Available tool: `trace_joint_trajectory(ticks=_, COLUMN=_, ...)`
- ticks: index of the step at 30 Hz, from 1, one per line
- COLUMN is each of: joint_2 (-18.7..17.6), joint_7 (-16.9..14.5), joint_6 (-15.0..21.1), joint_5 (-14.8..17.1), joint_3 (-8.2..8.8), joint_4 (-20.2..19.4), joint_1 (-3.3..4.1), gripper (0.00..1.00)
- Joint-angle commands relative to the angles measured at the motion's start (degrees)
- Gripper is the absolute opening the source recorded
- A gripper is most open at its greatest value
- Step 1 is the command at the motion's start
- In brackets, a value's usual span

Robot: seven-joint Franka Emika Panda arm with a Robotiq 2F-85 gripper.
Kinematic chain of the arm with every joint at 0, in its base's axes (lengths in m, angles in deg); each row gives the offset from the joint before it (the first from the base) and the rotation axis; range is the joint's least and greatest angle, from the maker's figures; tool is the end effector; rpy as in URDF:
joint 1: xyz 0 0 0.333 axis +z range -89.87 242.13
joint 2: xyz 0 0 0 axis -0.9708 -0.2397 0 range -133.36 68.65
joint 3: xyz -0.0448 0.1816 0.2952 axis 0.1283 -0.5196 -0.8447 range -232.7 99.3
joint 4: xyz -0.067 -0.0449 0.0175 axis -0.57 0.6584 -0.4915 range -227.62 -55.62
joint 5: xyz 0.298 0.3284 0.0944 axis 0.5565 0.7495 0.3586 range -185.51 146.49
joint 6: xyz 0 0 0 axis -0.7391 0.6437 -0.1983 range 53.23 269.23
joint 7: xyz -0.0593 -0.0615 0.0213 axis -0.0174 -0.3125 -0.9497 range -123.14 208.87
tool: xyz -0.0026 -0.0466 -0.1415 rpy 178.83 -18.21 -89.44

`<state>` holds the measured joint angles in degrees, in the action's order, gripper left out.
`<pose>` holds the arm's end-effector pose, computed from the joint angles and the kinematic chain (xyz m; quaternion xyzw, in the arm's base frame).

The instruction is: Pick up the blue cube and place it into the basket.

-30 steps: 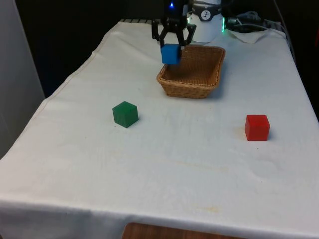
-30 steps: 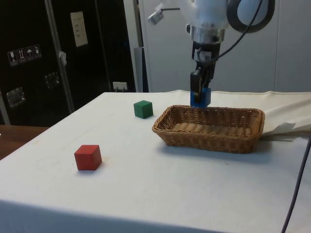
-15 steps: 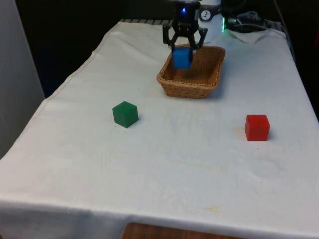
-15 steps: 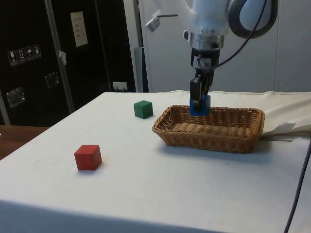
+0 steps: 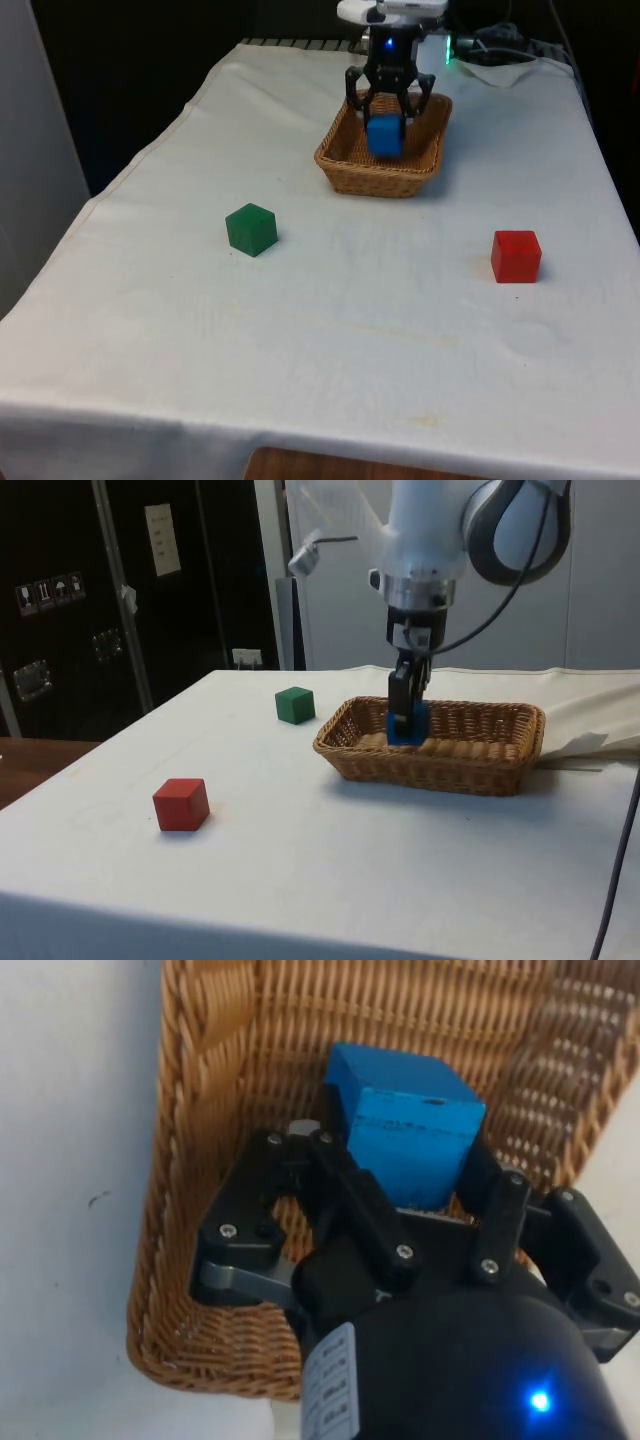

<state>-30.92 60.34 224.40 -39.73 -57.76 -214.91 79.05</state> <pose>0.3961 -0.0197 0.1506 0.9961 -0.0332 0.0752 0.0332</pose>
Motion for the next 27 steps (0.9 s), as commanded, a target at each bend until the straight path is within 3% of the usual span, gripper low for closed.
trace_joint_trajectory(ticks=1, joint_2=-1.26, joint_7=-0.29, joint_6=1.32, joint_5=1.38, joint_3=-0.40, joint_4=0.11, joint_1=0.57, gripper=0.07)
trace_joint_trajectory(ticks=4, joint_2=-2.18, joint_7=0.17, joint_6=0.92, joint_5=0.00, joint_3=-0.52, joint_4=0.97, joint_1=0.00, gripper=0.07)
trace_joint_trajectory(ticks=5, joint_2=-2.98, joint_7=-0.23, joint_6=1.83, joint_5=1.03, joint_3=-0.92, joint_4=1.09, joint_1=0.17, gripper=0.07)
trace_joint_trajectory(ticks=19, joint_2=-3.50, joint_7=0.06, joint_6=1.55, joint_5=0.11, joint_3=-0.63, joint_4=1.89, joint_1=0.00, gripper=0.08)
trace_joint_trajectory(ticks=20, joint_2=-3.50, joint_7=0.06, joint_6=1.55, joint_5=0.11, joint_3=-0.63, joint_4=1.89, joint_1=0.00, gripper=0.12)
trace_joint_trajectory(ticks=23, joint_2=-3.50, joint_7=0.06, joint_6=1.49, joint_5=0.00, joint_3=-0.57, joint_4=1.95, joint_1=0.00, gripper=0.39)
trace_joint_trajectory(ticks=24, joint_2=-3.50, joint_7=0.06, joint_6=1.49, joint_5=0.06, joint_3=-0.63, joint_4=1.89, joint_1=0.00, gripper=0.39)
trace_joint_trajectory(ticks=25, joint_2=-3.50, joint_7=0.06, joint_6=1.49, joint_5=0.06, joint_3=-0.63, joint_4=1.89, joint_1=0.00, gripper=0.49)
trace_joint_trajectory(ticks=26, joint_2=-3.50, joint_7=0.06, joint_6=1.49, joint_5=0.06, joint_3=-0.57, joint_4=1.95, joint_1=0.00, gripper=0.68)
trace_joint_trajectory(ticks=27, joint_2=-3.50, joint_7=0.06, joint_6=1.49, joint_5=0.06, joint_3=-0.57, joint_4=1.95, joint_1=0.00, gripper=0.77)
